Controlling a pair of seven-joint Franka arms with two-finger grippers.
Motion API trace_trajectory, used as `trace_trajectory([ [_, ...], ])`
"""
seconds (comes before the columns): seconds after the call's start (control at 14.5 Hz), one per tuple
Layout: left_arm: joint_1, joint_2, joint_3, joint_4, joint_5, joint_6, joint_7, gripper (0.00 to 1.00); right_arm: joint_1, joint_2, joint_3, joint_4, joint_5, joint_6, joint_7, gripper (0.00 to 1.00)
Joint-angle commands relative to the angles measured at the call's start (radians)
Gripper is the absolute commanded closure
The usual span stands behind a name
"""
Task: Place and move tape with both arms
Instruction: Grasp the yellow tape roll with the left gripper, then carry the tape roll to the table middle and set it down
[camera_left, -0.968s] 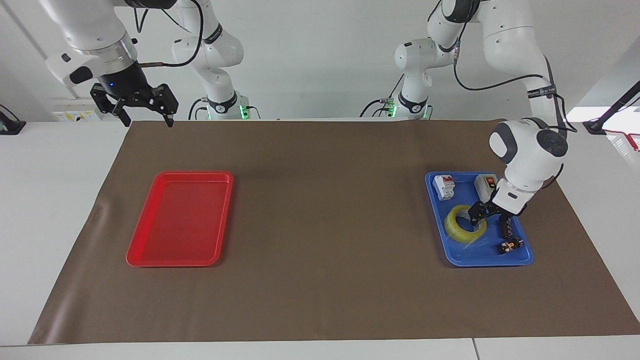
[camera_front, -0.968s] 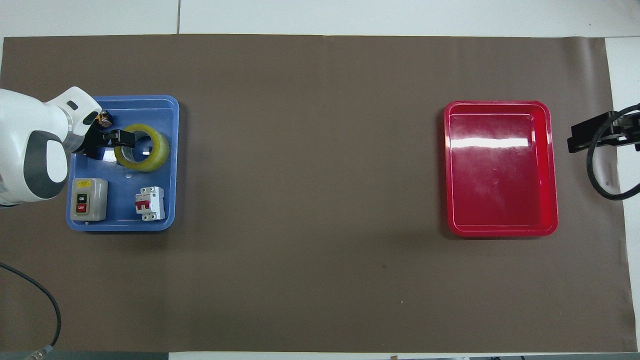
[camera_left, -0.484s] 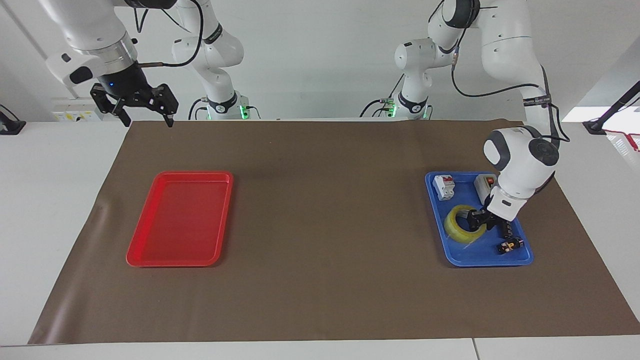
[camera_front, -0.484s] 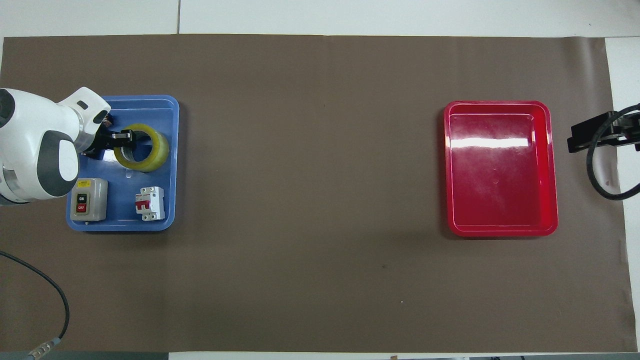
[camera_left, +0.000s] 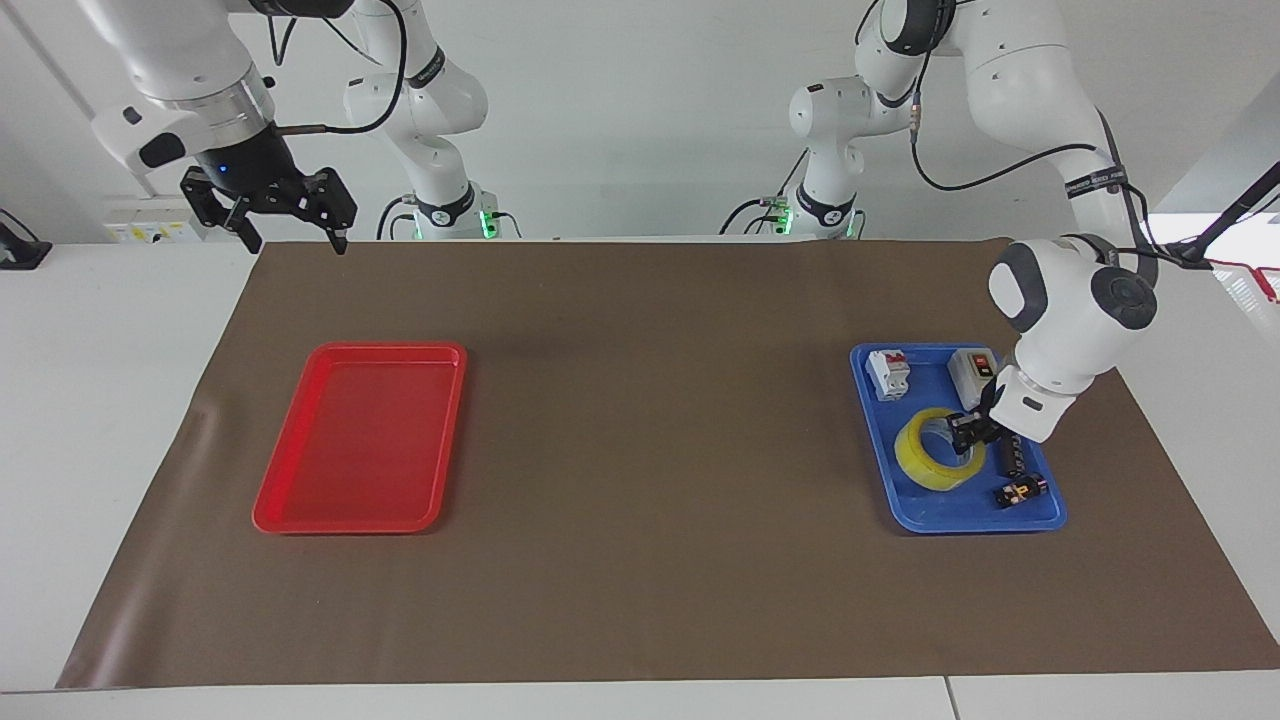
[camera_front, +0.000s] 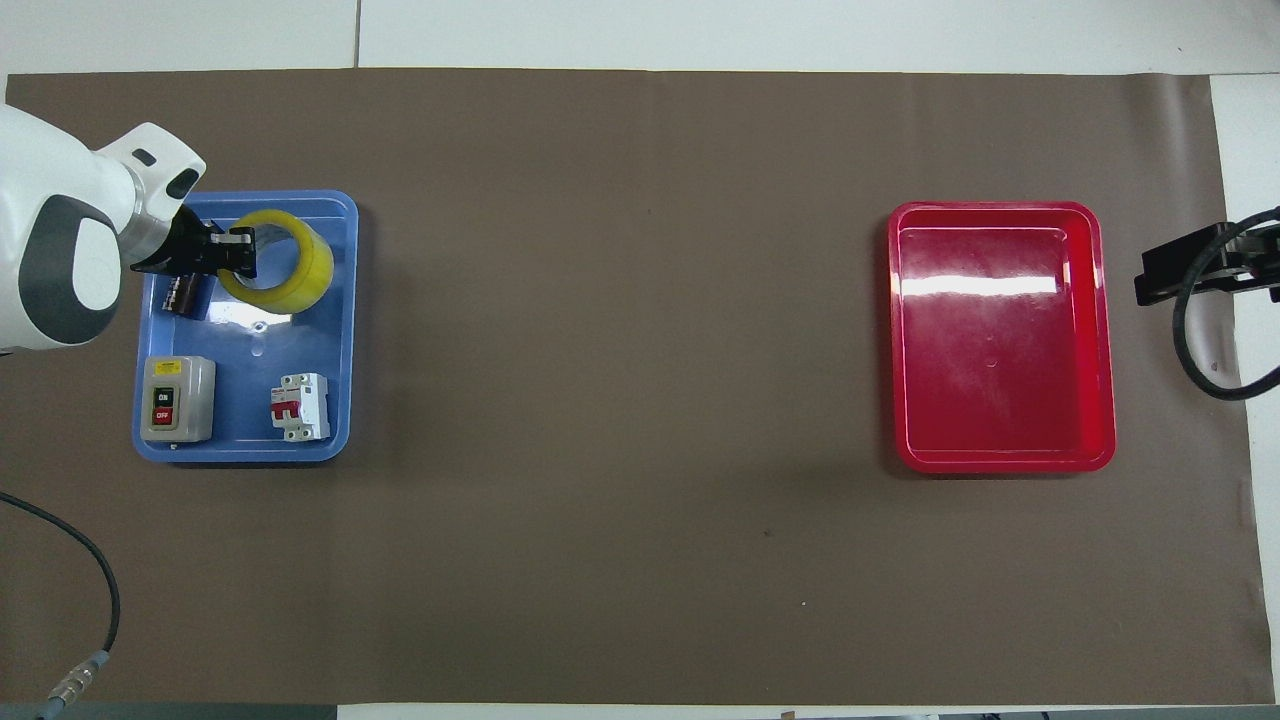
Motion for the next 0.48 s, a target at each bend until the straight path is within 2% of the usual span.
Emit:
trace_trajectory([
  [0.0, -0.147, 0.020, 0.009, 0.128, 0.021, -0.127, -0.231, 1.00, -0.010, -0.007, 0.004, -0.005, 0.019, 0.011, -0.023, 0.00],
  [0.21, -0.313, 0.034, 0.009, 0.162, 0.015, -0.129, -0.495, 1.00, -0.010, -0.007, 0.004, -0.005, 0.019, 0.011, -0.021, 0.00],
  [0.35, -0.415, 0.040, 0.008, 0.163, 0.008, -0.124, -0.577, 1.00, -0.010, -0.007, 0.004, -0.005, 0.020, 0.011, -0.021, 0.00],
  [0.41, -0.470, 0.068, 0.009, 0.169, 0.011, -0.124, -0.620, 1.00, -0.010, -0.007, 0.004, -0.005, 0.020, 0.011, -0.021, 0.00],
])
